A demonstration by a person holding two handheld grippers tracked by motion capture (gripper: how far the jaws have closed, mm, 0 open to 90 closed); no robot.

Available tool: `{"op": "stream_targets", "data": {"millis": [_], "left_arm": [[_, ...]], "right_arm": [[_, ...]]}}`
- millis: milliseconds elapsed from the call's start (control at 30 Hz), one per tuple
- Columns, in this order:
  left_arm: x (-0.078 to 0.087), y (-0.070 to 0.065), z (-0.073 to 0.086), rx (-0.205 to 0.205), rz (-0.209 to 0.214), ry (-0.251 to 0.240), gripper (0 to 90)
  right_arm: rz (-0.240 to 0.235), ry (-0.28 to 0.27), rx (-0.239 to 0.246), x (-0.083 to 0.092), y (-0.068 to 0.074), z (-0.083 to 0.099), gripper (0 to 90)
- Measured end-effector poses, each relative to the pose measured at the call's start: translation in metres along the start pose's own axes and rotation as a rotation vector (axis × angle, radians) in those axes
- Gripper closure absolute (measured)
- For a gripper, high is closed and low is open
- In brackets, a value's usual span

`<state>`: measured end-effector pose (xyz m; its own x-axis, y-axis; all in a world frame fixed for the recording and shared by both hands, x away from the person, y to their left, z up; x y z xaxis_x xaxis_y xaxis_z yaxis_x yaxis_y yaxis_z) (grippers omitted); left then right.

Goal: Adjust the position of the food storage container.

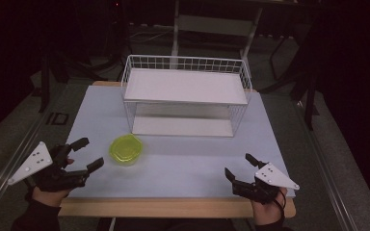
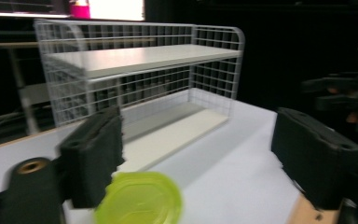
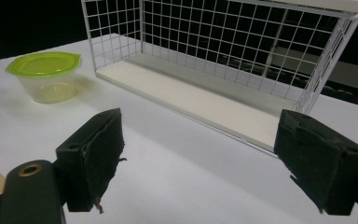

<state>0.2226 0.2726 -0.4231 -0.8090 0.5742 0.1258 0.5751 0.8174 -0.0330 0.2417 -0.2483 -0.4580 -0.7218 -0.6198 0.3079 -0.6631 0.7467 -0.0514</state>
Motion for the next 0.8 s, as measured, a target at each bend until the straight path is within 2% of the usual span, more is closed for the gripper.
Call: {"op": "stream_targets", "data": {"millis": [33,67,100,133,167,200,233,300,333,367,400,433,500,567,733,767,800], "left_arm": [[-0.001,0.004,0.001,0.007,0.002,0.008,33.2],[-0.004,0.008,0.002,0.012,-0.019,0.027,34.9],[-0.004,0.008,0.002,0.012,-0.019,0.027,37.0],[-0.01,0.016,0.005,0.038,-0.028,0.075,42.9],[-0.01,0.016,0.005,0.038,-0.028,0.075,48.3],[-0.017,0.022,0.009,0.041,-0.07,0.131,48.7],[-0.021,0.026,0.012,0.049,-0.06,0.15,51.1],[-0.024,0.028,0.014,0.054,-0.071,0.165,58.5],[-0.031,0.034,0.019,0.057,-0.096,0.214,64.3],[-0.031,0.034,0.019,0.057,-0.096,0.214,67.0],[-0.038,0.039,0.023,0.06,-0.122,0.25,71.2],[-0.041,0.041,0.026,0.056,-0.122,0.272,75.9],[-0.044,0.043,0.028,0.048,-0.127,0.285,80.4],[-0.054,0.052,0.036,0.065,-0.129,0.329,87.6],[-0.068,0.064,0.057,0.111,-0.144,0.417,90.0],[-0.068,0.064,0.057,0.111,-0.144,0.417,90.0],[-0.07,0.064,0.061,0.11,-0.142,0.438,90.0]], "right_arm": [[0.0,0.001,0.003,0.0,0.0,0.0,15.5],[-0.001,0.0,0.003,0.0,0.001,0.0,15.5],[-0.002,-0.002,0.004,0.0,0.001,0.0,15.5],[-0.002,-0.001,0.007,0.0,0.001,0.0,15.5],[-0.003,-0.002,0.005,0.0,0.001,0.0,15.5],[-0.005,-0.003,0.002,0.0,0.001,0.0,15.5],[-0.006,-0.004,0.001,0.0,0.001,0.0,15.5],[-0.006,-0.004,0.0,0.0,0.001,0.0,15.5],[-0.007,-0.004,-0.001,0.0,0.001,0.0,15.5],[-0.009,-0.005,-0.001,0.001,0.0,0.0,15.6],[-0.011,-0.005,-0.003,0.0,0.0,0.0,15.5],[-0.012,-0.002,-0.005,0.0,0.0,0.0,15.6],[-0.016,0.002,-0.01,0.0,0.0,0.0,15.6],[-0.017,0.002,-0.011,0.0,0.0,0.0,15.7],[-0.021,0.002,-0.01,0.0,0.0,0.0,15.7],[-0.02,0.003,-0.01,0.0,0.0,0.0,15.7],[-0.022,0.003,-0.011,0.0,-0.001,0.0,15.7]]}}
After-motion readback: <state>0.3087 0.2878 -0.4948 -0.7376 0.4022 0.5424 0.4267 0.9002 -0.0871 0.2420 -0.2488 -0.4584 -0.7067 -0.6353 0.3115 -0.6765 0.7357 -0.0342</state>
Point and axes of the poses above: each handheld gripper's, and its own axes: x roughly backward along the jaws, z roughly out of its underside, y roughly to its left, the point moved 1 cm from there along -x, roughly forward along the jaws, and after that the axes turned 6 degrees about -z, right-handed, at the moved point
